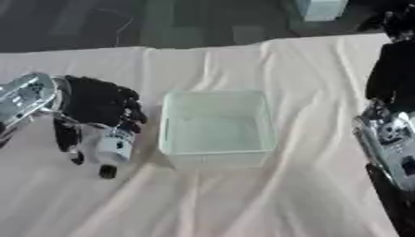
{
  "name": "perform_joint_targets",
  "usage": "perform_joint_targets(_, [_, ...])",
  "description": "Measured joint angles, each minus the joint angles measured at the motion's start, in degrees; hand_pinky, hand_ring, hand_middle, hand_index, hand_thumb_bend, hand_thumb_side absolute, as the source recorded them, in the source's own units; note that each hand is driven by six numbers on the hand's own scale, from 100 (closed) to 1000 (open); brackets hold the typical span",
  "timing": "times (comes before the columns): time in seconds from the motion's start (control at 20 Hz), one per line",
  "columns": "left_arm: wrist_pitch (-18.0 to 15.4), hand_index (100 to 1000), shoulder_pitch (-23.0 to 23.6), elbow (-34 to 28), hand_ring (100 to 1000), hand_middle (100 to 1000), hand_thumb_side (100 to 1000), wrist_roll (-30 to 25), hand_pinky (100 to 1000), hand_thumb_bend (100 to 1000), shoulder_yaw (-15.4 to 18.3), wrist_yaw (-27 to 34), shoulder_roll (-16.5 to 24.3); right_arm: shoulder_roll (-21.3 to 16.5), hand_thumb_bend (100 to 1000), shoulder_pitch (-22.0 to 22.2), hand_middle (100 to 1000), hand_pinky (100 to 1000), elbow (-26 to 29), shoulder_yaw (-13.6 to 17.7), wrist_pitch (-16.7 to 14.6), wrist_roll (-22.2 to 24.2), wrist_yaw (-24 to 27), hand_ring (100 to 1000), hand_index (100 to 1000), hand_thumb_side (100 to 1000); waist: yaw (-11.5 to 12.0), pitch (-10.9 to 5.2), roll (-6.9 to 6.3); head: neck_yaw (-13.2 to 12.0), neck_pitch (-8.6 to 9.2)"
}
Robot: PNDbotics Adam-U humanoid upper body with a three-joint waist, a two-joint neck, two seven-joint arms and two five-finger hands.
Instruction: Pick up objects on the table and place them in the box.
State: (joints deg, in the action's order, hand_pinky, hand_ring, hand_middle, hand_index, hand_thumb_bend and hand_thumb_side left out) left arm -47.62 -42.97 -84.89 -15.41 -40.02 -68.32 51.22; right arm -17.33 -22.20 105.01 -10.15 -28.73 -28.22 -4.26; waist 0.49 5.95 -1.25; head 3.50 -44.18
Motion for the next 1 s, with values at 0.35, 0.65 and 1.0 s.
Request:
perform_joint_targets(0.35, [-0.91, 878, 2.02, 1.60, 835, 856, 420, 0.91, 881, 695, 0.02, -1.94, -0.29, 0.01, 100, 0.01, 593, 378, -0.02, 0.00, 0.02, -0.01, 0.01, 536, 633, 1000, -0.02, -0.01, 0.84, 0.00, 0.00])
perform_joint_targets(0.65, [-2.85, 892, 2.46, 3.24, 778, 849, 332, 2.91, 831, 590, 0.92, -5.57, -0.77, 0.03, 100, 0.07, 589, 375, -0.03, 0.00, 0.03, -0.01, 0.09, 532, 631, 1000, -0.32, -0.01, 1.21, -0.43, 0.00])
perform_joint_targets(1.0, [-4.29, 901, 2.94, 4.12, 788, 863, 313, 8.48, 846, 583, 3.04, -10.50, -0.51, 0.03, 100, 0.49, 586, 374, -0.36, 0.02, 0.05, -0.03, 0.19, 531, 631, 1000, -0.02, -0.02, 1.18, -0.52, 0.00])
